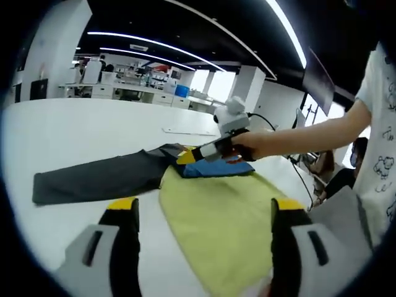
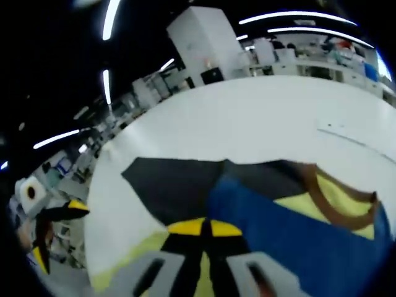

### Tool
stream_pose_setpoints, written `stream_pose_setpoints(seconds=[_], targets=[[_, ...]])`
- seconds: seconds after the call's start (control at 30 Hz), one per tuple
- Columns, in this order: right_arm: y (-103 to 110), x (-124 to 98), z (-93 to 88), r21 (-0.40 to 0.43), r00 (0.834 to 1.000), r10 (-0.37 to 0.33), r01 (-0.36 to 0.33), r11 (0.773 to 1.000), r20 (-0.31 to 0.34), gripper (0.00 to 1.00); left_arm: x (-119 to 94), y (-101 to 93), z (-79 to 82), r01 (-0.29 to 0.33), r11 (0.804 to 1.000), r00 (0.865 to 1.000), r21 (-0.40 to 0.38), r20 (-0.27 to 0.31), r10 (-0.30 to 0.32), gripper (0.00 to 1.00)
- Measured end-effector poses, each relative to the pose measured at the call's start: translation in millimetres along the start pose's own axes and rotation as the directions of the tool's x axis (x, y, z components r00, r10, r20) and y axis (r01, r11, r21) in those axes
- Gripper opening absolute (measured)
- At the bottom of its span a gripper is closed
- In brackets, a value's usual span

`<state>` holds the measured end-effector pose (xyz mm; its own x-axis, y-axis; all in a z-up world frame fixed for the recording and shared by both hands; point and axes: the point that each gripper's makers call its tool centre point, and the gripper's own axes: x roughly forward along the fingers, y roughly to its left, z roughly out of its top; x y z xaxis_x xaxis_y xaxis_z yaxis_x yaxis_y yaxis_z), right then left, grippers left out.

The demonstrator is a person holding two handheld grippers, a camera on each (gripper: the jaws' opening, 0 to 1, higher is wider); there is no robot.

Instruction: Fold the garment on the visible template until the final outline fits inside the template.

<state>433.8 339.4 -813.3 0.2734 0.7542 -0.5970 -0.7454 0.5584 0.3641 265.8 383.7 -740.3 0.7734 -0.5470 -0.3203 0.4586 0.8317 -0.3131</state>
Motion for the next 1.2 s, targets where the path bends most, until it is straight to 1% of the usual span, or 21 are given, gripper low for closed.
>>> stream_pose_setpoints(seconds=[0.07,0.1,0.23,0.27,0.3,0.33,0.37,0.4,0.5,0.57,0.7,0.73,0.8,0.87,0.9,0.93,0.97,1.03,1.07,1.13,1.2], targets=[[1.6,-4.9,0.0,-0.006,1.0,0.004,-0.004,1.0,0.009,0.15,-0.1,-0.9,0.6,0.002,1.0,1.0,-0.001,0.004,-0.002,0.85],[4.8,-10.1,0.7,-0.009,1.0,0.006,-0.006,1.0,0.026,0.22,0.0,-1.3,0.8,0.004,1.0,1.0,0.0,0.005,-0.004,0.85],[2.5,-19.5,0.5,-0.024,0.999,0.022,-0.021,0.999,0.041,0.37,0.8,-3.8,1.8,0.009,1.0,1.0,0.003,0.007,-0.009,0.85],[3.0,-22.5,0.3,-0.028,0.999,0.028,-0.026,0.999,0.045,0.43,1.0,-4.2,2.3,0.012,1.0,1.0,0.004,0.007,-0.012,0.85],[4.2,-23.8,1.4,-0.043,0.997,0.04,-0.038,0.998,0.058,0.54,1.4,-4.3,2.8,0.014,1.0,1.0,0.006,0.008,-0.014,0.85],[5.4,-27.8,-1.9,-0.066,0.998,0.049,-0.045,0.997,0.051,0.62,2.2,-4.7,3.6,0.018,1.0,1.0,0.009,0.006,-0.018,0.85],[1.6,-27.9,-3.8,-0.082,0.998,0.047,-0.044,0.996,0.041,0.69,2.7,-5.0,4.1,0.021,1.0,1.0,0.014,0.006,-0.021,0.85],[0.0,-32.6,-6.4,-0.115,0.998,0.05,-0.045,0.992,0.039,0.76,4.0,-5.5,5.0,0.027,0.999,1.0,0.019,0.005,-0.027,0.85],[-1.8,-45.2,-11.7,-0.113,0.997,0.055,-0.049,0.992,0.046,0.82,8.0,-4.6,3.9,0.037,0.999,0.999,0.037,-0.015,-0.037,0.85],[-5.6,-55.7,-13.8,-0.102,0.997,0.056,-0.05,0.994,0.055,0.86,10.1,-4.6,5.0,0.05,0.998,0.999,0.039,-0.018,-0.049,0.85],[-21.3,-76.1,-18.0,-0.081,0.998,0.03,-0.025,0.996,0.06,0.96,15.1,-8.1,6.8,0.07,0.996,0.997,0.053,-0.03,-0.069,0.85],[-24.7,-81.6,-18.4,-0.077,0.997,0.026,-0.021,0.997,0.066,0.97,16.0,-8.8,7.4,0.074,0.996,0.997,0.055,-0.03,-0.072,0.85],[-32.6,-91.0,-18.8,-0.068,0.997,0.005,0.0,0.998,0.077,0.98,17.1,-9.9,8.8,0.081,0.995,0.996,0.053,-0.027,-0.08,0.85],[-41.9,-104.4,-19.0,-0.04,0.995,-0.021,0.025,0.999,0.103,0.99,18.9,-12.0,10.6,0.088,0.995,0.996,0.053,-0.025,-0.086,0.85],[-54.9,-110.8,-20.8,-0.006,0.993,-0.041,0.042,0.999,0.108,0.99,20.1,-13.5,11.5,0.095,0.994,0.995,0.051,-0.025,-0.093,0.85],[-59.3,-115.7,-20.7,0.009,0.991,-0.047,0.046,0.999,0.123,0.99,20.8,-14.2,12.0,0.098,0.994,0.995,0.05,-0.025,-0.096,0.85],[-64.6,-123.5,-24.0,0.032,0.99,-0.065,0.061,0.998,0.127,0.99,21.5,-15.3,12.6,0.102,0.994,0.995,0.049,-0.024,-0.101,0.85],[-78.1,-137.6,-30.4,0.033,0.985,-0.103,0.099,0.994,0.136,0.99,23.2,-18.0,13.2,0.117,0.992,0.993,0.046,-0.029,-0.115,0.85],[-83.3,-143.3,-33.0,0.05,0.982,-0.119,0.112,0.992,0.145,0.99,24.3,-20.4,12.5,0.123,0.991,0.992,0.052,-0.041,-0.121,0.85],[-93.4,-156.5,-43.1,0.123,0.976,-0.156,0.138,0.983,0.152,0.98,24.3,-22.4,12.9,0.132,0.989,0.991,0.062,-0.047,-0.129,0.85],[-105.7,-169.0,-53.4,0.137,0.97,-0.188,0.167,0.976,0.157,0.95,23.6,-24.7,13.6,0.139,0.988,0.989,0.059,-0.049,-0.136,0.85]])
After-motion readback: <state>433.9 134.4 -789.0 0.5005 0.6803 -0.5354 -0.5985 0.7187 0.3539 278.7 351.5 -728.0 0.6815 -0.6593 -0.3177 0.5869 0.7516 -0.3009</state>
